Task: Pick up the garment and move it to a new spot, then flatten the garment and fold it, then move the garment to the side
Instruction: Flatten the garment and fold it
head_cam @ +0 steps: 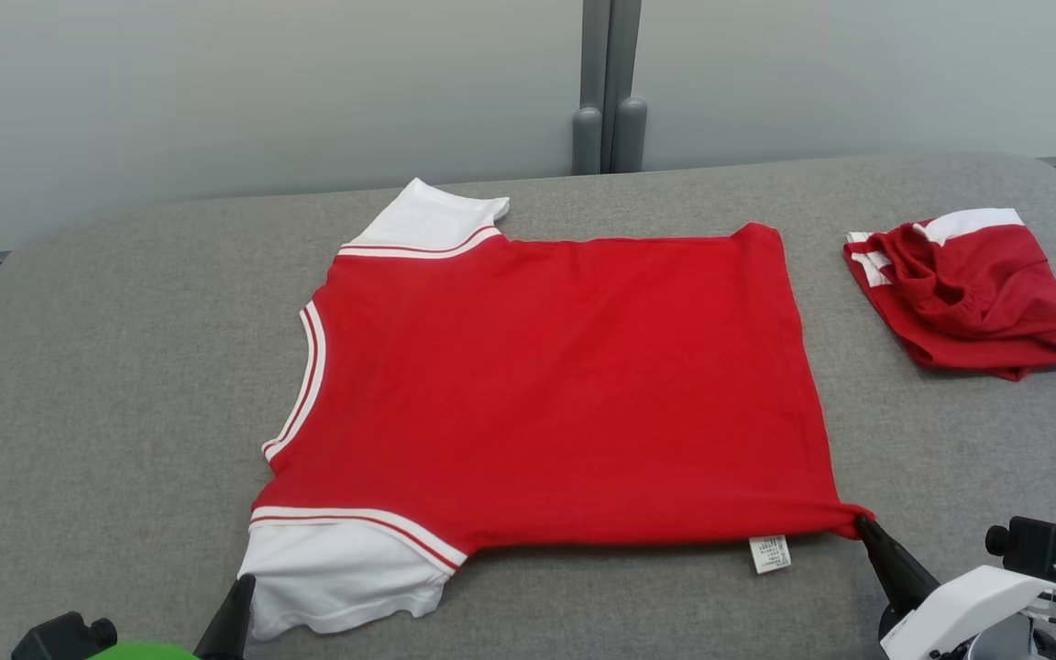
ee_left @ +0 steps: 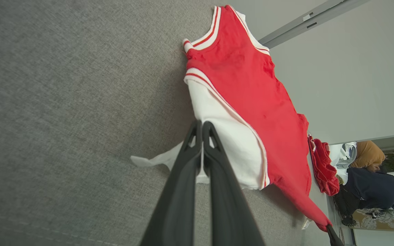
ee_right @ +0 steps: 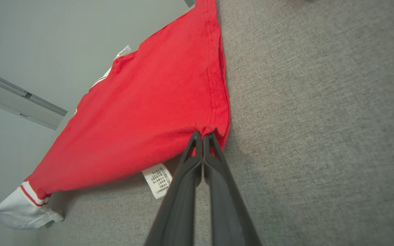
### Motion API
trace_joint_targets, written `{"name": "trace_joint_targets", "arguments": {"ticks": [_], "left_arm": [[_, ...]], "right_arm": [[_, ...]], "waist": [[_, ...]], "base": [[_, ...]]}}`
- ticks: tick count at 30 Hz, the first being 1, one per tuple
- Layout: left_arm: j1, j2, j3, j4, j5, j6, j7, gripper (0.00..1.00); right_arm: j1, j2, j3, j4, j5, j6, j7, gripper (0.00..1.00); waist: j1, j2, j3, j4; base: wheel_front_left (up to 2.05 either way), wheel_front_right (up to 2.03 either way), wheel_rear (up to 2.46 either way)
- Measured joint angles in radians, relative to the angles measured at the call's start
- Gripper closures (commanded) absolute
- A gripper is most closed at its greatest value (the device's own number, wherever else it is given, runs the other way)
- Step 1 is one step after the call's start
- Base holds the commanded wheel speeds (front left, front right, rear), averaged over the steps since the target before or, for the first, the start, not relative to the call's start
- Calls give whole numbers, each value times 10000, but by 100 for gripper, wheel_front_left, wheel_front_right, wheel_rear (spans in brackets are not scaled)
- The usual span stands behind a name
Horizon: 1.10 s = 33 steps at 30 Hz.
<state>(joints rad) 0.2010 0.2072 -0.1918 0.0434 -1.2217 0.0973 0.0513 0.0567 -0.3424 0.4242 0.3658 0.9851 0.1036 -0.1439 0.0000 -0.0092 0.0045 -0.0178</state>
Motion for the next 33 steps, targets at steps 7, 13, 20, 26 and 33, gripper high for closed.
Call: {"name": "trace_joint_targets", "arguments": {"ticks": [7,13,20,26,33], "left_arm": [[-722,-186,-209,968,483,13,-188,100],[-965,-337,-675,1810,936,98,-255,83],[-968,-307,-698,2169,1275,178,-362,0],[-968,-215,-727,1977,1707,182,-725,0],[-985,113,-1057,1294,2665,159,-1373,0]], "right_arm": [[-51,96,176,391,-295,-2,-211,100],[-100,201,428,646,-813,-6,-405,90],[-142,257,443,842,-894,-4,-600,0],[-130,-188,477,817,-1440,-2,-686,0],[-141,-560,658,456,-2046,-12,-792,0]], "waist": [[1,0,133,-108],[0,0,177,-160],[0,0,237,-202],[0,0,243,-169],[0,0,120,-215]], "base": [[0,0,0],[0,0,0],[0,0,0],[0,0,0],[0,0,0]]}}
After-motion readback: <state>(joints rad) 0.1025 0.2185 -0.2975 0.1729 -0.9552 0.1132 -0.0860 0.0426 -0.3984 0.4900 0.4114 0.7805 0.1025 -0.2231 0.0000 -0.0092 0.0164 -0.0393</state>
